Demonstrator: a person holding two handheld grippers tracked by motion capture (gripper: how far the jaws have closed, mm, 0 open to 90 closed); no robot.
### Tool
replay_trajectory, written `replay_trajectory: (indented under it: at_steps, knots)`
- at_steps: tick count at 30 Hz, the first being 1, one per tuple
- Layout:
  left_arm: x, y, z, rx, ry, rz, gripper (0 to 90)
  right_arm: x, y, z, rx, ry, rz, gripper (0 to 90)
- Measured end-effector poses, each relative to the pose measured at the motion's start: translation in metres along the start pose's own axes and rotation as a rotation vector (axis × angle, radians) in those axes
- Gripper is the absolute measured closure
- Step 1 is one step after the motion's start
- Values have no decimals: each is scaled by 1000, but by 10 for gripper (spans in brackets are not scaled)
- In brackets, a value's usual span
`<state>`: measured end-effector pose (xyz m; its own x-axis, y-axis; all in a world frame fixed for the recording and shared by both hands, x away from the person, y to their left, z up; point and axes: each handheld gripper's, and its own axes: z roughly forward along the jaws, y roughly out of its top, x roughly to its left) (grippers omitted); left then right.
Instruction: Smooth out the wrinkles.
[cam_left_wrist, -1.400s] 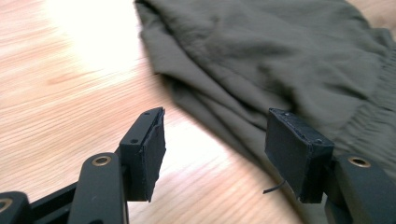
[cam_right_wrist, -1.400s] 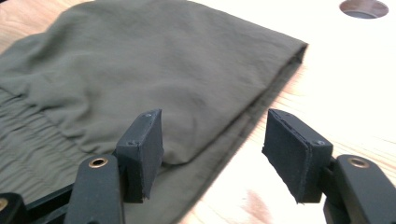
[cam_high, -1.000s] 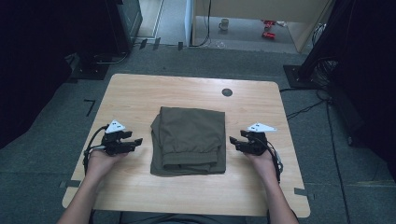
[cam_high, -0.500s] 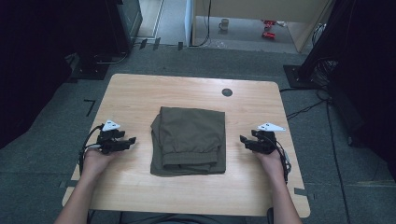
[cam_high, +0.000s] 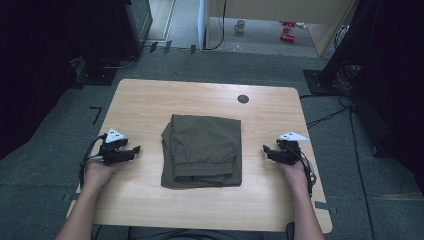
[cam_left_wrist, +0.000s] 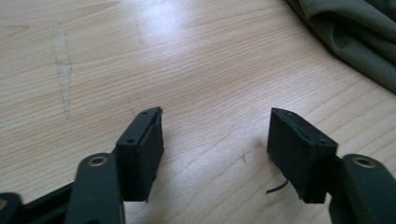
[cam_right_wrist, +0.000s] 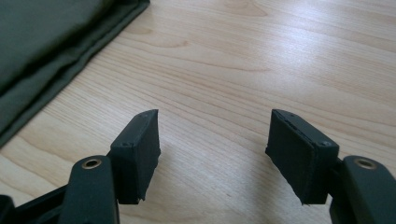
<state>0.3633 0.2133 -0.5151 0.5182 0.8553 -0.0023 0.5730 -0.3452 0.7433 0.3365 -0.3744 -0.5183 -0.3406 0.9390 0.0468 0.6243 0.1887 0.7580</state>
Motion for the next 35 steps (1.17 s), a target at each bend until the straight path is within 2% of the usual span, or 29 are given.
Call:
replay_trajectory:
  at_steps: [4,6,18,35]
  knots:
    - [3,-2,0,-11,11,-14,352,-1,-1,3,19,-17,-27,314]
    - [3,-2,0,-9,17,-17,342,-2,-2,5,15,-8,-11,291]
    - [3,-1,0,-7,27,-24,309,1,-1,8,28,-7,-16,170]
    - [0,-1,1,-1,47,-39,283,5,0,9,40,-46,19,108]
